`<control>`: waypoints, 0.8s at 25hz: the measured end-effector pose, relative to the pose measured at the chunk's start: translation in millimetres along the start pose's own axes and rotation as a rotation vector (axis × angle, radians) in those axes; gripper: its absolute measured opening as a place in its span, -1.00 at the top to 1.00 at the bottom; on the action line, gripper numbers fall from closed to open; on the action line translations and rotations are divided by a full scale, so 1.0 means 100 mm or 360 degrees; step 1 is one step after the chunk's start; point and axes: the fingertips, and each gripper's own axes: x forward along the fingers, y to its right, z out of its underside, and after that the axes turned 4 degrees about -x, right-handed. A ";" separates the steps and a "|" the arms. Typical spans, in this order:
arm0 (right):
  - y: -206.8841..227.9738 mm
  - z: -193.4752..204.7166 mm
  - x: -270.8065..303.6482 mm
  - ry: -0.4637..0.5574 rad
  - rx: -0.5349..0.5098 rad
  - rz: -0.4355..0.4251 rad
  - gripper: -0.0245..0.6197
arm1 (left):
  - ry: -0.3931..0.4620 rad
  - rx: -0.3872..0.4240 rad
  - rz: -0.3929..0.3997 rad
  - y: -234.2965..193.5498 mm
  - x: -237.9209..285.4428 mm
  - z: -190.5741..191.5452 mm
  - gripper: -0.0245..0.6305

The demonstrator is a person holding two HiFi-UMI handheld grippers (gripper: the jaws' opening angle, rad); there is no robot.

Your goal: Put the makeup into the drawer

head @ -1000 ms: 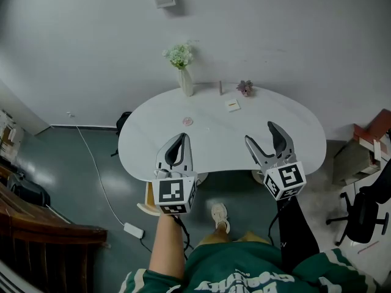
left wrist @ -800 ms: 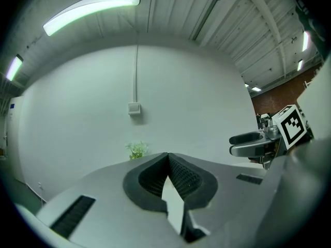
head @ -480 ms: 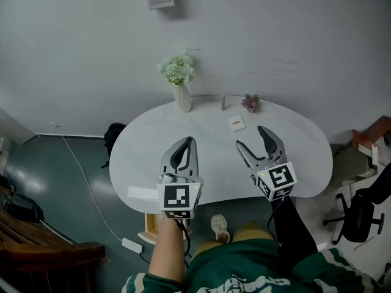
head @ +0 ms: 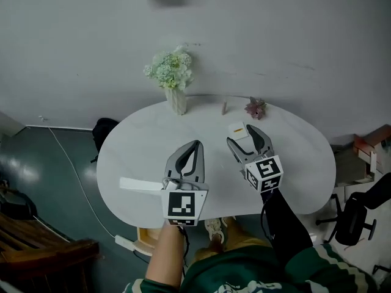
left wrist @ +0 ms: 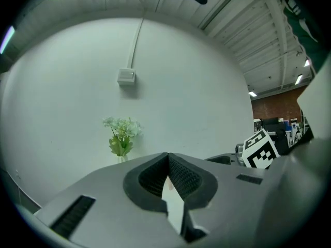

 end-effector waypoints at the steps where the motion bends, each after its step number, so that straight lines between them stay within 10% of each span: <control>1: 0.04 0.07 0.11 -0.0019 0.0012 -0.0015 -0.06 | -0.0011 0.0000 -0.0010 -0.04 0.08 0.03 0.93; 20: 0.53 0.85 1.56 -0.0261 0.0083 -0.0154 0.09 | -0.0236 -0.0056 -0.0158 -0.44 1.04 0.67 0.93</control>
